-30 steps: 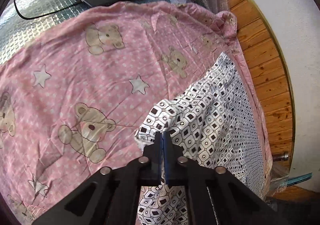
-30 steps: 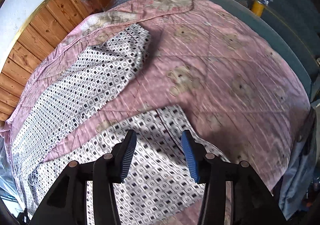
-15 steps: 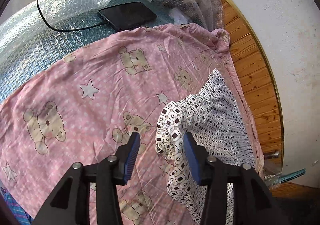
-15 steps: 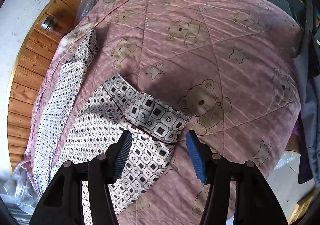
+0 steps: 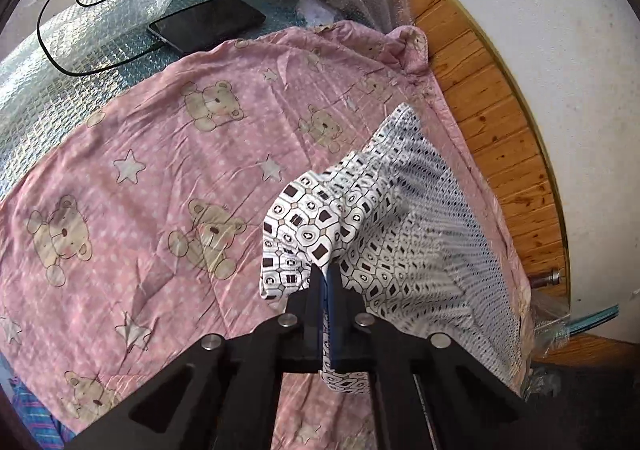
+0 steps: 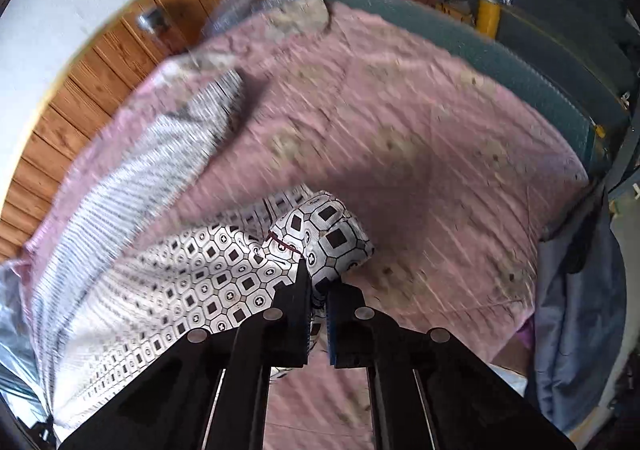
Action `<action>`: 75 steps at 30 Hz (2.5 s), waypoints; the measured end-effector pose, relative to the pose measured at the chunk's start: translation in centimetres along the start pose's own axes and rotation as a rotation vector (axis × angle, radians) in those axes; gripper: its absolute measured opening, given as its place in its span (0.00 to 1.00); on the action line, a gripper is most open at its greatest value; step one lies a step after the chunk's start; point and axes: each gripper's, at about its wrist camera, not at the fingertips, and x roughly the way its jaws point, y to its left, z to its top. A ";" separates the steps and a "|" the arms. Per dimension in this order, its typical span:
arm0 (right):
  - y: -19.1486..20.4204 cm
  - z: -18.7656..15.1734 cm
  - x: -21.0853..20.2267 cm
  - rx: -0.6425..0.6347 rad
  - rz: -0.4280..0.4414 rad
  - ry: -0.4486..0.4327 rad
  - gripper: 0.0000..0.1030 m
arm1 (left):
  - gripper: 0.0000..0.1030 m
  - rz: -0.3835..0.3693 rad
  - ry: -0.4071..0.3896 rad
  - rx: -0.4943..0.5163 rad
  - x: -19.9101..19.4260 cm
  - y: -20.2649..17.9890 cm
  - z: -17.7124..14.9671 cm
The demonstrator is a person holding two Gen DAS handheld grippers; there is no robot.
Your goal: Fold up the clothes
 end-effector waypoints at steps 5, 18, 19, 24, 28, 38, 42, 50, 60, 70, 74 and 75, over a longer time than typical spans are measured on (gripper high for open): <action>-3.6 -2.3 4.0 -0.025 0.027 0.144 0.25 | 0.14 0.171 0.095 0.057 3.5 1.7 -2.4; 3.3 4.0 8.0 -0.351 0.009 0.131 0.28 | 0.34 0.213 -0.035 -0.024 -1.0 1.6 -1.2; 4.0 3.9 8.8 -0.406 -0.023 0.139 0.15 | 0.34 0.185 -0.022 -0.002 -0.1 0.6 -1.0; 3.6 5.5 9.4 -0.391 -0.101 0.141 0.09 | 0.34 0.087 0.045 0.070 3.6 -3.5 -0.7; 3.5 6.6 9.1 -0.327 -0.065 0.227 0.21 | 0.34 0.230 0.151 0.043 6.8 -1.8 -0.4; 11.9 19.3 6.3 -0.163 0.123 0.058 0.57 | 0.46 0.125 0.095 0.135 6.3 -11.0 7.6; 15.1 24.6 11.7 -0.142 0.038 0.066 0.60 | 0.57 0.013 0.119 0.131 10.7 -16.2 11.3; 18.7 26.9 18.4 -0.314 -0.057 0.097 0.11 | 0.57 -0.103 0.264 0.141 21.3 -24.5 11.4; 14.7 9.8 2.9 -0.751 -0.082 -0.116 0.05 | 0.58 -0.275 0.363 -0.001 24.4 -29.2 7.5; 10.5 7.3 4.6 -0.558 -0.053 -0.138 0.05 | 0.59 -0.279 0.436 0.011 26.0 -34.1 0.5; 10.5 7.8 3.5 -0.548 -0.020 -0.175 0.06 | 0.61 -0.273 0.408 -0.031 24.3 -33.3 -1.2; 10.5 7.7 3.3 -0.559 -0.016 -0.176 0.06 | 0.61 -0.262 0.422 -0.040 24.8 -33.1 -1.5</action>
